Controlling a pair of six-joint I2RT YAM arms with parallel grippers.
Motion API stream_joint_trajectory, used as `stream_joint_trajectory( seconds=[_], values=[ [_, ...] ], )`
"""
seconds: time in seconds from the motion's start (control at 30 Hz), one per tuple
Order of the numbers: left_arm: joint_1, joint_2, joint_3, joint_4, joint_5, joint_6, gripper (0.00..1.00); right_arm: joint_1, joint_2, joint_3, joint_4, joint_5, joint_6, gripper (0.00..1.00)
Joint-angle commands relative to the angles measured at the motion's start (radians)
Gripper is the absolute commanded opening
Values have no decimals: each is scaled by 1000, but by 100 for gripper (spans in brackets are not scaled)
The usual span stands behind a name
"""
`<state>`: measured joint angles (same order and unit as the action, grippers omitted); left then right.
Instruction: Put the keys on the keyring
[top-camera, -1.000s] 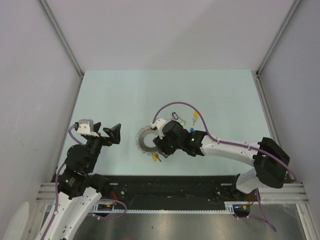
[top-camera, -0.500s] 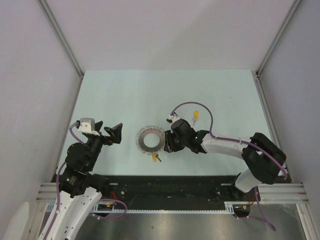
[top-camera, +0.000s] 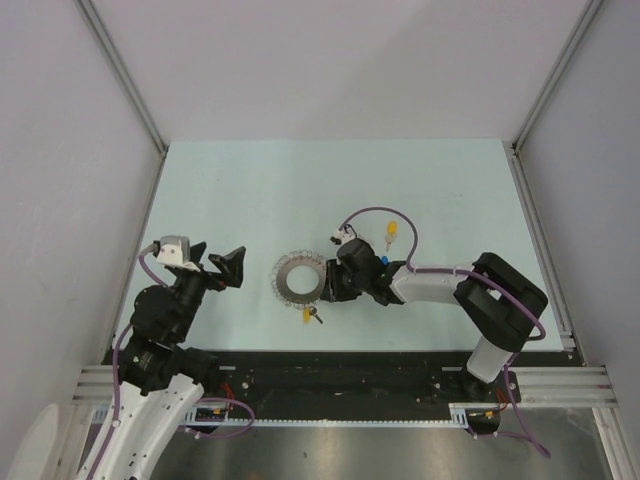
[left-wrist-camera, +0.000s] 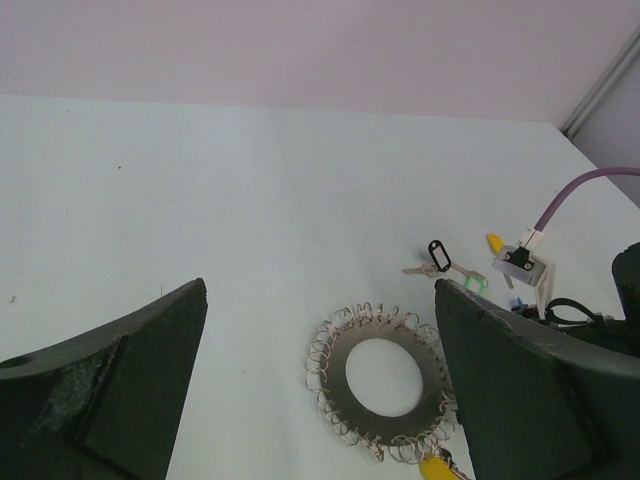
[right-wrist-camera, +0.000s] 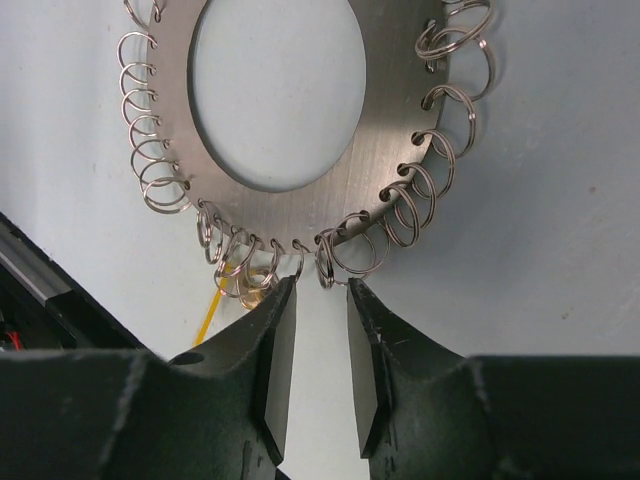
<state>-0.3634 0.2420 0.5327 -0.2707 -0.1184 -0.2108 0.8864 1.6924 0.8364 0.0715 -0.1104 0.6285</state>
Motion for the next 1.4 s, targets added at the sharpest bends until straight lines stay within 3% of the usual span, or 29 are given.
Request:
stream_joint_trajectory(
  seconds=[0.0, 0.43, 0.53, 0.57, 0.67, 0.83, 1.0, 1.03, 1.17, 1.27, 1.37],
  values=[
    [9, -3, 3, 34, 26, -19, 100, -18, 18, 10, 67, -24, 7, 30],
    [9, -1, 1, 37, 33, -19, 100, -27, 66, 79, 14, -67, -53, 26],
    [9, -1, 0, 38, 34, -19, 100, -24, 70, 87, 5, -69, -70, 16],
    [9, -1, 0, 39, 34, -19, 100, -23, 69, 87, -1, -66, -75, 8],
    [9, 0, 0, 37, 36, -19, 100, -18, 55, 87, -19, -55, -88, 0],
    [9, -4, 0, 39, 36, -19, 100, 43, 0, 81, -49, 70, -150, 0],
    [9, -4, -2, 37, 34, -21, 100, 85, -34, -28, 65, 110, -144, 0],
    [9, -4, -2, 39, 34, -21, 100, 86, -42, -42, 70, 110, -138, 2],
    [9, -3, -2, 39, 37, -22, 100, 108, -71, -48, -16, 95, -135, 27],
    [9, -6, -2, 41, 37, -22, 100, 109, -103, -20, -120, 49, -136, 35],
    [9, -3, -3, 39, 37, -22, 100, 95, -129, 33, -211, 49, -154, 36]
  ],
)
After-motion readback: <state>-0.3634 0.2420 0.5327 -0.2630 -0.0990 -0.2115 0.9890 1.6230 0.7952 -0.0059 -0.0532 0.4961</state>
